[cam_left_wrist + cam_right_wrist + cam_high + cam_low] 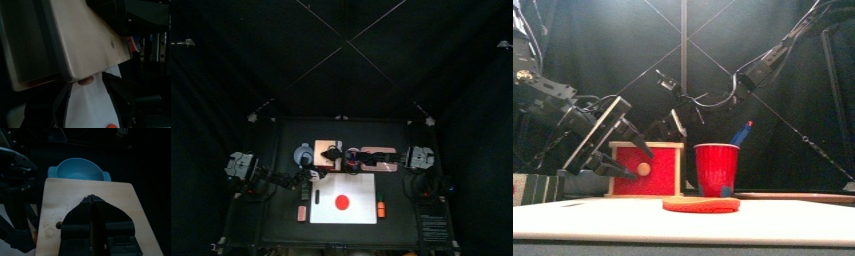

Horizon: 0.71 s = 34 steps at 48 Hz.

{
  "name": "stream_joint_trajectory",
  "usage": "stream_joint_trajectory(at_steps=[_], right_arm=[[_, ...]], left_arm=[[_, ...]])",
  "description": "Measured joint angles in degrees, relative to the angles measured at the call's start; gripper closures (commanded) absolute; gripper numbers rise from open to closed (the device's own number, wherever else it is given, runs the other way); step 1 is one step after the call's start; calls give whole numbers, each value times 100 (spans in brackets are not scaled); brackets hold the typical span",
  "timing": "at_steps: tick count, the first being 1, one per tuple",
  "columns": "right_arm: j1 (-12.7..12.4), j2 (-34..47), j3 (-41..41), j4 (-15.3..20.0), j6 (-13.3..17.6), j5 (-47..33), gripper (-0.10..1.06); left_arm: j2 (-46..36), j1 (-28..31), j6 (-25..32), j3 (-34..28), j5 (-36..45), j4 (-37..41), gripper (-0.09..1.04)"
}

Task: Get the cutter from the drawer then cut the dough then place the extra dough in the bowl
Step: Open the drawer

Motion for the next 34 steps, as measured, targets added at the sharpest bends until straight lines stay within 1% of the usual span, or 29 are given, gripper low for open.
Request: stream_joint_trajectory(at_steps=[13,15,21,24,34], right_arm=[[18,9,0,-9,9,0,95],[26,9,0,-9,9,0,95],[26,18,-9,-9,9,0,95],[26,18,-9,-9,0,0,95],[26,18,-9,-9,0,0,95]], left_arm=[[176,53,0,-149,0,9,11],[176,70,9,-149,0,9,13],[185,97,18,-149,0,18,24],[185,105,18,-141,0,9,27],[185,79,18,-132,35,18,28]])
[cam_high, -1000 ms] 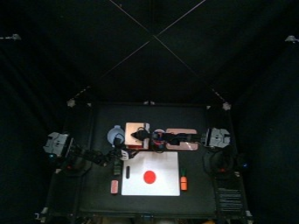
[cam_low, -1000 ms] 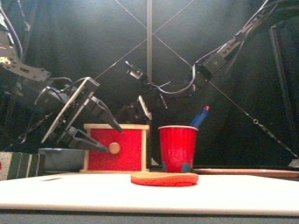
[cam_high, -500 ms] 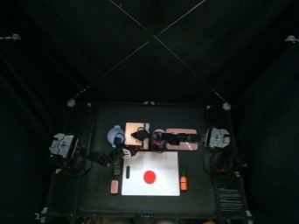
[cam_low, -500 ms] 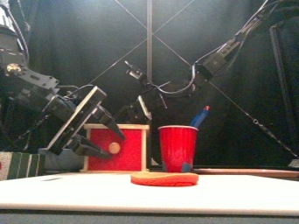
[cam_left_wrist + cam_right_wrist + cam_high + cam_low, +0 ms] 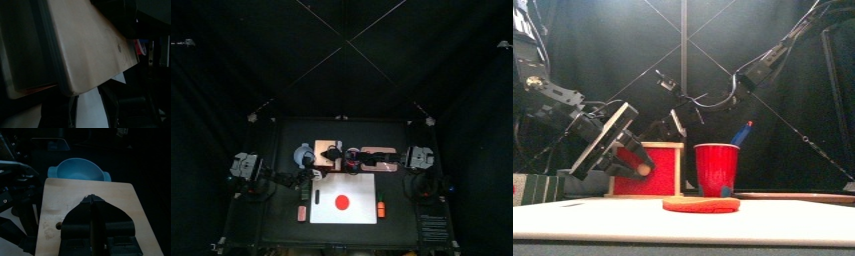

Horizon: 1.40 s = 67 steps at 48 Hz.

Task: Get the cutter from the drawer then cut the dough then place the extra dough in the bowl
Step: Open the drawer

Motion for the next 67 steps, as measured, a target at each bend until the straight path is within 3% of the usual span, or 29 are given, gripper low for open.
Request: stream_joint_trajectory(at_steps=[40,67], right_arm=[[-88,-26,-9,-9,0,167,95],[-114,-35,-9,-9,9,176,95]], left_arm=[[-299,-615,44,44,1028,97,29],[-475,-668,44,62,1608,466,29]])
